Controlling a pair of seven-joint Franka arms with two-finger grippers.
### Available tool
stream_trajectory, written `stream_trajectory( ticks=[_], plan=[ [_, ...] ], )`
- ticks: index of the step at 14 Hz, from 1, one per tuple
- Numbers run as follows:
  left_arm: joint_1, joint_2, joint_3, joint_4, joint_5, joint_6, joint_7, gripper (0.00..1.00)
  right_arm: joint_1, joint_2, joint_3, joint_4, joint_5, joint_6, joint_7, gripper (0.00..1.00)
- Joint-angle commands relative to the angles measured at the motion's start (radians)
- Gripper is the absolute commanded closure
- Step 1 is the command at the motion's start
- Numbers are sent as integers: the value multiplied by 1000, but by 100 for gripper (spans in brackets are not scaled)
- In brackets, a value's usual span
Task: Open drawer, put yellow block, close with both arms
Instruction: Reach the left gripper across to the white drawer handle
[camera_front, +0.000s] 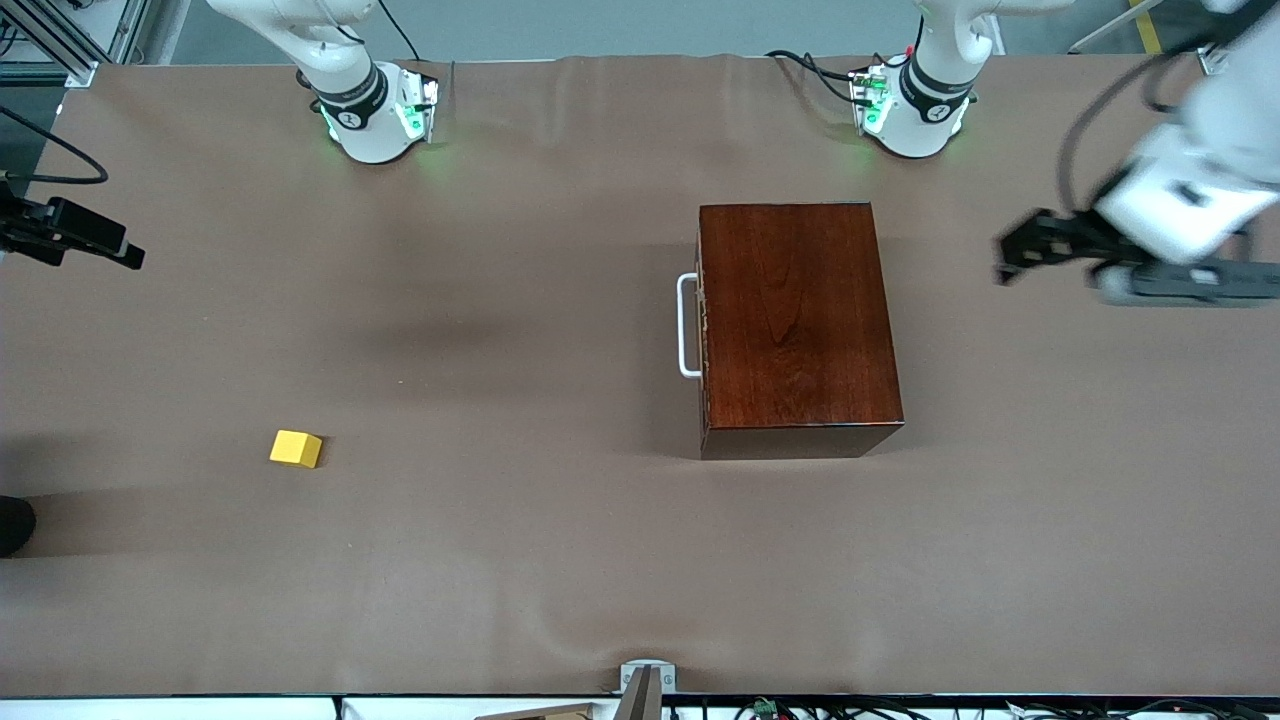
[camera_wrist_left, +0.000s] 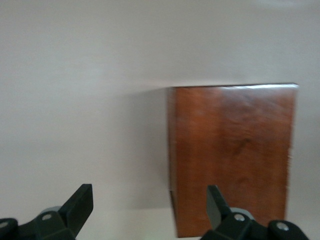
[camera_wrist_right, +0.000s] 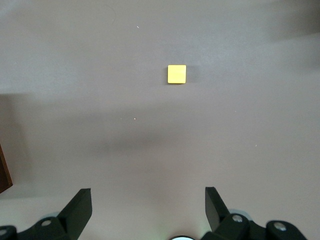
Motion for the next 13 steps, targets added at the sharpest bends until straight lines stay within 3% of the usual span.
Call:
stream_trajectory(
  ticks=[1, 8, 13],
  plan=[
    [-93, 55, -53, 53, -10, 2, -133, 0, -21, -14, 10, 3, 17, -11, -4, 0],
    [-409, 213, -37, 154, -1, 81, -510, 0, -19, -14, 12, 3, 16, -13, -4, 0],
    [-537, 333, -29, 164, 31, 226, -707, 0, -13, -14, 14, 3, 14, -11, -6, 0]
  ],
)
